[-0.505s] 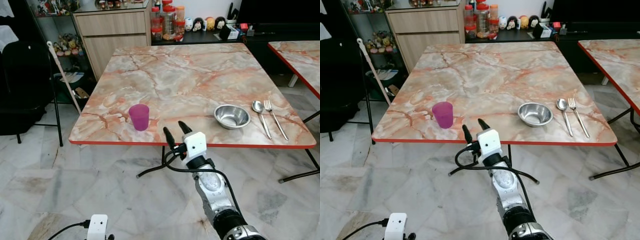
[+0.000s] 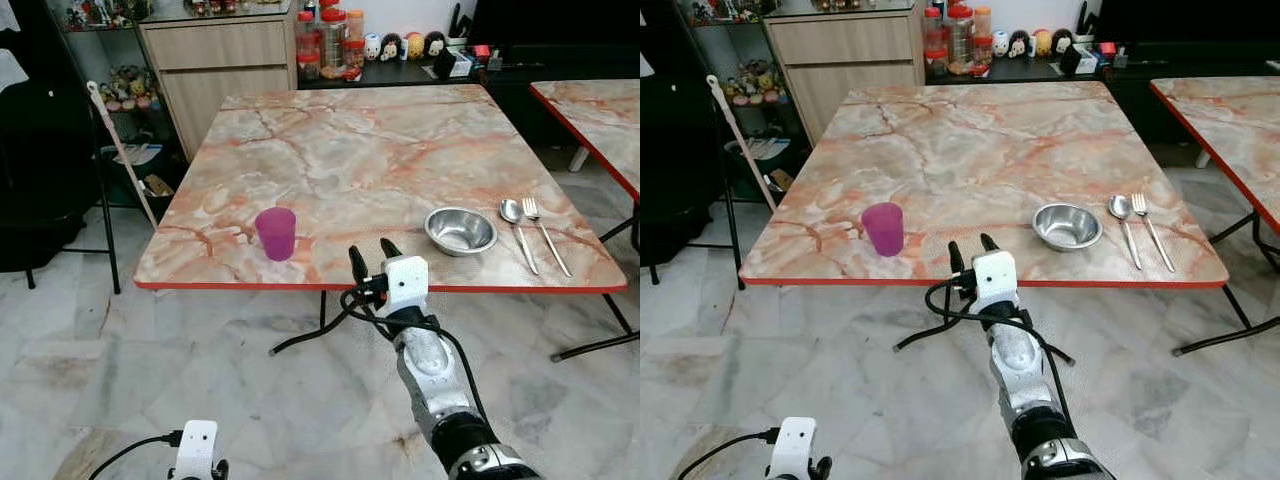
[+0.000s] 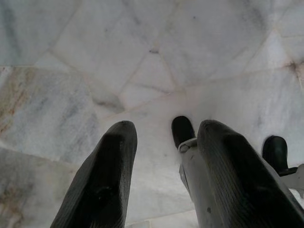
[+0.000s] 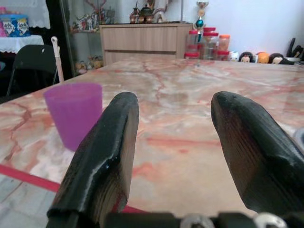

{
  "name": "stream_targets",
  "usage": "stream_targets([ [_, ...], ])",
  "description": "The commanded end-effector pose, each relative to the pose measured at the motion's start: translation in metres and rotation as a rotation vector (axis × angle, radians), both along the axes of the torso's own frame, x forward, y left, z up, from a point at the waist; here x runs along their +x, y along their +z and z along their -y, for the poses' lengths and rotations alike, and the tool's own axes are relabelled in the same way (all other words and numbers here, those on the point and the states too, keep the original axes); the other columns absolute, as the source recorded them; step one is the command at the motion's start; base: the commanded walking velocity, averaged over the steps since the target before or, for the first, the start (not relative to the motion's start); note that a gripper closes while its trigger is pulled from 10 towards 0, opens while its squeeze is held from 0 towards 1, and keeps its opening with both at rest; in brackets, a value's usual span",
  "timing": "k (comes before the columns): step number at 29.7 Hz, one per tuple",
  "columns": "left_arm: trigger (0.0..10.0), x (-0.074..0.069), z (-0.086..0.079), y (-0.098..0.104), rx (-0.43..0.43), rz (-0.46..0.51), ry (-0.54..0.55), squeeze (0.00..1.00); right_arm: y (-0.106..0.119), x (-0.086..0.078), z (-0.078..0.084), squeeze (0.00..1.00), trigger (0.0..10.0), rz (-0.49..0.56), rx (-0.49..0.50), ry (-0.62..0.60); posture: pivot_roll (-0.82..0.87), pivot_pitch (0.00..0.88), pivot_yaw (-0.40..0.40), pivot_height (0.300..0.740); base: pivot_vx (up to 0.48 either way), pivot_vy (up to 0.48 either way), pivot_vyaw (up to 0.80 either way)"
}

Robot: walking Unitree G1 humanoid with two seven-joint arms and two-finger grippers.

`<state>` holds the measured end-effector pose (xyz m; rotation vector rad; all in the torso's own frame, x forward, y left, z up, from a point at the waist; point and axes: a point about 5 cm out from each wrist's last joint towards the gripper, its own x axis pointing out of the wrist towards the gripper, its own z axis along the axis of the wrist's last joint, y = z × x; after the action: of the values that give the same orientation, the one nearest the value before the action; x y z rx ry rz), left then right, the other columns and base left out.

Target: Setting the table

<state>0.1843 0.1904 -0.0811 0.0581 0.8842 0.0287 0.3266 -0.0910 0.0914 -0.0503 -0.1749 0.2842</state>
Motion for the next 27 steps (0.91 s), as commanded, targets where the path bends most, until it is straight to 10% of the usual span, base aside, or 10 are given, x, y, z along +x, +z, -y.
stream_targets([
  [1,10.0,-0.002,-0.001,-0.001,0.005,0.002,0.014,0.0,0.009,0.008,0.002,0.0,10.0,0.008,0.009,-0.012,-0.02,0.0,0.056,0.74,0.0,-0.446,0.0],
  [15,10.0,-0.005,-0.002,-0.002,0.006,-0.001,0.041,0.0,0.022,0.018,0.001,0.0,10.0,0.031,0.029,-0.026,-0.02,0.0,0.051,0.74,0.0,-0.401,-0.2],
  [27,10.0,0.002,-0.001,0.001,-0.013,0.026,0.042,0.0,0.02,0.017,-0.005,0.0,10.0,0.01,0.035,-0.005,-0.02,0.0,0.049,0.74,0.0,0.0,0.0],
])
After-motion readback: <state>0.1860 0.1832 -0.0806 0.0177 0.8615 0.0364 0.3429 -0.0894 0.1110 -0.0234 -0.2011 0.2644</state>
